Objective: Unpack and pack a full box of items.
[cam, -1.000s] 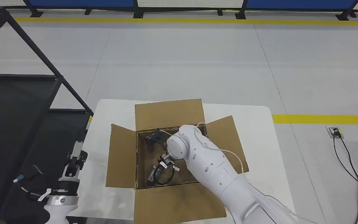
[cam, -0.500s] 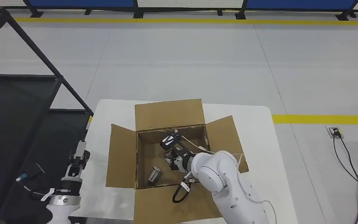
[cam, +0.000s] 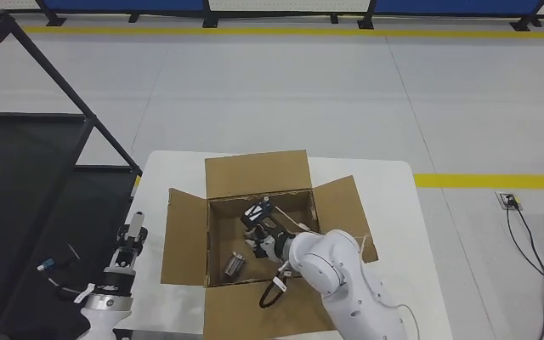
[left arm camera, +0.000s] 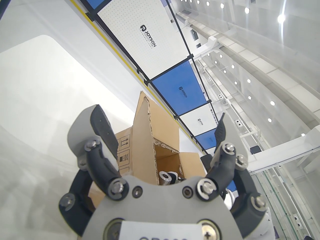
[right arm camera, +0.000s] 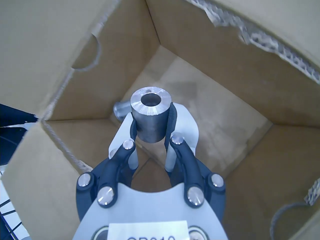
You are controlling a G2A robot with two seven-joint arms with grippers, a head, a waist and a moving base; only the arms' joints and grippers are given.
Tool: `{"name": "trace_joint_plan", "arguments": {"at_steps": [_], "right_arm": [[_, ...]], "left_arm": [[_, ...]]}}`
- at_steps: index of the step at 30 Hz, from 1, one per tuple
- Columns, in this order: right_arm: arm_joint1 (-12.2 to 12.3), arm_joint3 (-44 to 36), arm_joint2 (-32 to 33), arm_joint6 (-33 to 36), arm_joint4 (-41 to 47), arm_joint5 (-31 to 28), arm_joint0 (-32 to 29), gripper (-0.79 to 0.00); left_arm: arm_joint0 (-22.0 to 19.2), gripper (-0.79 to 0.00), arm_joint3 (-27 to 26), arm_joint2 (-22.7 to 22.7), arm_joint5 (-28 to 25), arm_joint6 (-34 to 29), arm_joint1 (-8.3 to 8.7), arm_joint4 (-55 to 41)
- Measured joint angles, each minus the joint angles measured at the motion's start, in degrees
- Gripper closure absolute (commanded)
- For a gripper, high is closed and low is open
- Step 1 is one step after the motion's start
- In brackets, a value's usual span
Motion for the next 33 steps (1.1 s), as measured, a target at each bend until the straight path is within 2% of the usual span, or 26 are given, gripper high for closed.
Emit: {"name": "trace_joint_plan", "arguments": {"at_steps": [4, 9, 14, 17, 20, 24, 29, 33], "right_arm": [[1.28, -8.34, 5.14, -5.16, 3.13, -5.38, -4.82, 0.000], [3.20, -22.02, 16.01, -17.49, 8.44, -13.23, -16.13, 0.000], [4.56, -27.75, 28.26, -28.19, 16.70, -19.80, -23.75, 0.000], [5.14, -26.78, 34.56, -32.16, 20.28, -20.01, -24.88, 0.000], [5.79, -24.12, 39.75, -32.58, 22.93, -17.97, -23.89, 0.000], [6.75, -19.59, 45.32, -32.33, 22.14, -15.70, -21.81, 0.000], [8.25, -11.14, 50.03, -31.32, 15.80, -14.47, -18.30, 0.000], [9.24, -1.92, 50.17, -29.06, 8.31, -11.47, -14.73, 0.000]], "left_arm": [[0.53, -0.785, -0.20, 0.20, 0.09, 0.68, -0.08, -0.11], [0.85, -0.785, -1.47, 0.52, 0.64, 1.20, -0.15, 0.22], [0.40, -0.785, -2.55, 1.68, 1.91, 1.17, -0.18, 2.13], [0.39, -0.785, -3.25, 2.47, 2.58, 1.57, -0.24, 3.06], [0.82, -0.785, -4.18, 2.82, 2.90, 2.22, -0.31, 3.45], [1.55, -0.785, -5.07, 2.82, 3.11, 3.19, -0.39, 4.05], [2.10, -0.785, -6.26, 2.86, 3.70, 4.19, -0.49, 4.49], [1.96, -0.785, -6.84, 3.40, 4.32, 4.47, -0.55, 5.36]]}}
